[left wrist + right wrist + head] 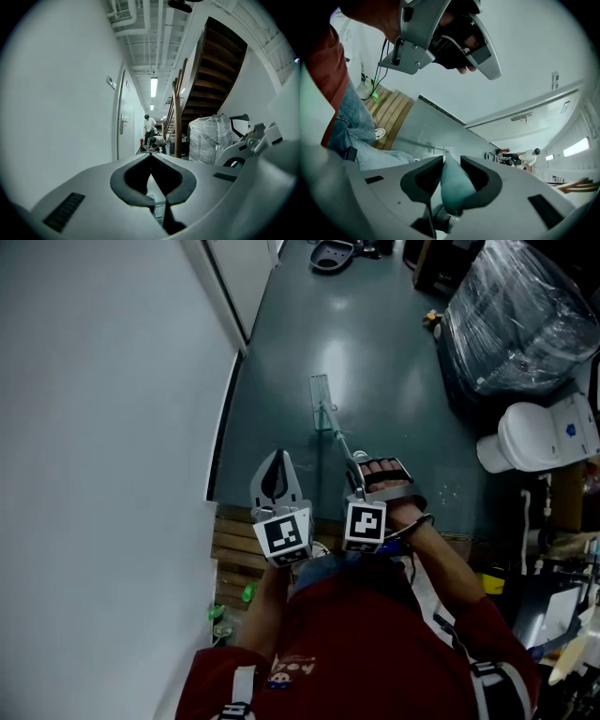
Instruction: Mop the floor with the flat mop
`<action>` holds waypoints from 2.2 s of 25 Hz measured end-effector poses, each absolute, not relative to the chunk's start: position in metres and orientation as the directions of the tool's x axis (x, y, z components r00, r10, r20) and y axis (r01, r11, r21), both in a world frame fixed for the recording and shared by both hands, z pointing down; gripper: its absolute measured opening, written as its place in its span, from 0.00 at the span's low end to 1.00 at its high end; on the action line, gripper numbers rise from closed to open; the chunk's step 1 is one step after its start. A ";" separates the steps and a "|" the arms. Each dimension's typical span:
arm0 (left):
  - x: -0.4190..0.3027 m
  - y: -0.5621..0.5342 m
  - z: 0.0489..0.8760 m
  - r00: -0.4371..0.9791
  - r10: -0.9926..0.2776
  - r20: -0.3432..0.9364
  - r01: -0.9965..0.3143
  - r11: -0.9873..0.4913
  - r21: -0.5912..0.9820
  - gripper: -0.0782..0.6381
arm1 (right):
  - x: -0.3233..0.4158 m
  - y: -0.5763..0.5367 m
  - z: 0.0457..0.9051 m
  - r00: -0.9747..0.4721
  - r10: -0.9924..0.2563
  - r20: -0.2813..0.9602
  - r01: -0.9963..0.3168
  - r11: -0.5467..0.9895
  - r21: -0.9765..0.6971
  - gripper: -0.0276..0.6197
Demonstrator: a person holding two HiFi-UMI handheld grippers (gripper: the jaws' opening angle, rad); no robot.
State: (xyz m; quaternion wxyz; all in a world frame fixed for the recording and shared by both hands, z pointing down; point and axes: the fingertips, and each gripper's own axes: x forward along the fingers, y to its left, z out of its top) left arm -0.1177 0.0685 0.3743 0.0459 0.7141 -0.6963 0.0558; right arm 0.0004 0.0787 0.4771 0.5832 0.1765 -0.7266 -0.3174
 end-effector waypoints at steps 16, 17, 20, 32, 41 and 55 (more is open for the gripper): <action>-0.129 0.017 0.393 -0.004 -0.992 0.125 -1.000 0.004 -0.003 0.13 | -0.012 0.014 0.488 -0.264 -0.625 0.735 0.135 0.730 0.670 0.23; -0.128 0.014 0.393 -0.005 -0.992 0.125 -1.000 0.005 -0.004 0.13 | -0.012 0.010 0.487 -0.267 -0.625 0.734 0.138 0.729 0.671 0.23; -0.129 0.010 0.398 -0.010 -0.992 0.129 -1.000 0.009 -0.003 0.13 | -0.014 0.002 0.491 -0.272 -0.629 0.728 0.138 0.724 0.676 0.23; -0.126 -0.027 0.413 -0.027 -0.989 0.142 -1.000 0.025 -0.011 0.13 | -0.018 -0.050 0.510 -0.278 -0.649 0.708 0.155 0.697 0.700 0.23; -0.132 -0.055 0.429 -0.040 -0.987 0.156 -0.999 0.040 -0.001 0.13 | -0.032 -0.094 0.525 -0.286 -0.661 0.694 0.176 0.676 0.716 0.23; -0.144 -0.102 0.451 -0.075 -0.981 0.178 -0.997 0.075 -0.007 0.13 | -0.044 -0.157 0.545 -0.310 -0.662 0.683 0.202 0.656 0.727 0.23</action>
